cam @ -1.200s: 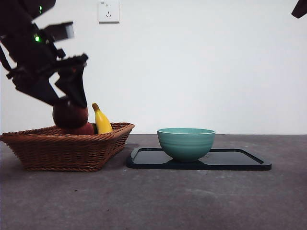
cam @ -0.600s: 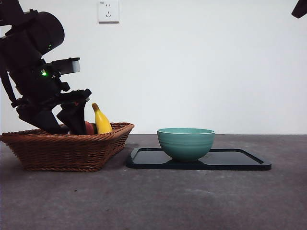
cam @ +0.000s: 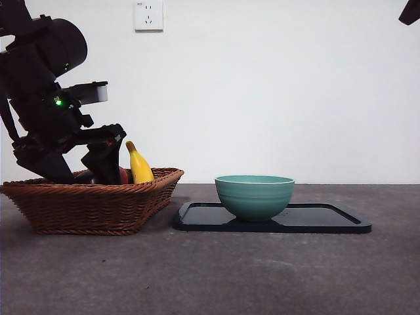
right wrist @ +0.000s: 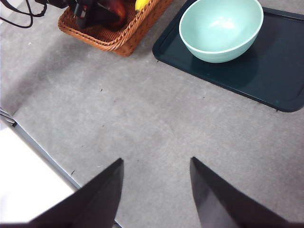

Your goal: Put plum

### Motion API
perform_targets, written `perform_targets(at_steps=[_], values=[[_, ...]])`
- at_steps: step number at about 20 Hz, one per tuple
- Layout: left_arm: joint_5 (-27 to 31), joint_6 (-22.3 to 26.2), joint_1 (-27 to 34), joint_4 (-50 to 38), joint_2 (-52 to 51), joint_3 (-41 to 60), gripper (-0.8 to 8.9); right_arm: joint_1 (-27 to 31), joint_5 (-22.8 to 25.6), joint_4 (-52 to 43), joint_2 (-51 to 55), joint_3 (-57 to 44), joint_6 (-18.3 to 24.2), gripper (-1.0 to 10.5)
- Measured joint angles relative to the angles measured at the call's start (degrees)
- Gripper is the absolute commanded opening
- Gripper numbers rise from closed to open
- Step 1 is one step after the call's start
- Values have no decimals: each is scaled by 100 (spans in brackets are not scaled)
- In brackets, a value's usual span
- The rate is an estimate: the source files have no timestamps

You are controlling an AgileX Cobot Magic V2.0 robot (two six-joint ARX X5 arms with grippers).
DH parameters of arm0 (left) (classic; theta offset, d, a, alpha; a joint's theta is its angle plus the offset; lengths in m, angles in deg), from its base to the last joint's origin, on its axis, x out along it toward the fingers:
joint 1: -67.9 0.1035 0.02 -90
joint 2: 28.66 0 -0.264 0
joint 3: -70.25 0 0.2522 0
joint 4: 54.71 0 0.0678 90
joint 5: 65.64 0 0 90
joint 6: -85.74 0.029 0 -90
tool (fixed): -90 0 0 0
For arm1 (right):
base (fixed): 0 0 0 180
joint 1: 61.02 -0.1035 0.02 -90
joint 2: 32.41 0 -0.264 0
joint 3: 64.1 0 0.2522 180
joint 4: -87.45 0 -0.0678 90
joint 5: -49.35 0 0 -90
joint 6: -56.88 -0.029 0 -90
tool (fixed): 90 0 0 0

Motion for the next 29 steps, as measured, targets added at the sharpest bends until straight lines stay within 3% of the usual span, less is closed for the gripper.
perform_targets(at_steps=[9,20,24,29], values=[[-101,-229,-37,330,-1547,0,436,0,0,0,0,0,0,223],[-2566,-289,-208,2664,-3622,0,436,0,0,0,0,0,0,223],[-2667,-92,-212,3416,-3910,0,436,0,0,-2,0,0,0,223],[-2669,52,-210,3488,-3917,0,436,0,0,0,0,0,0,223]])
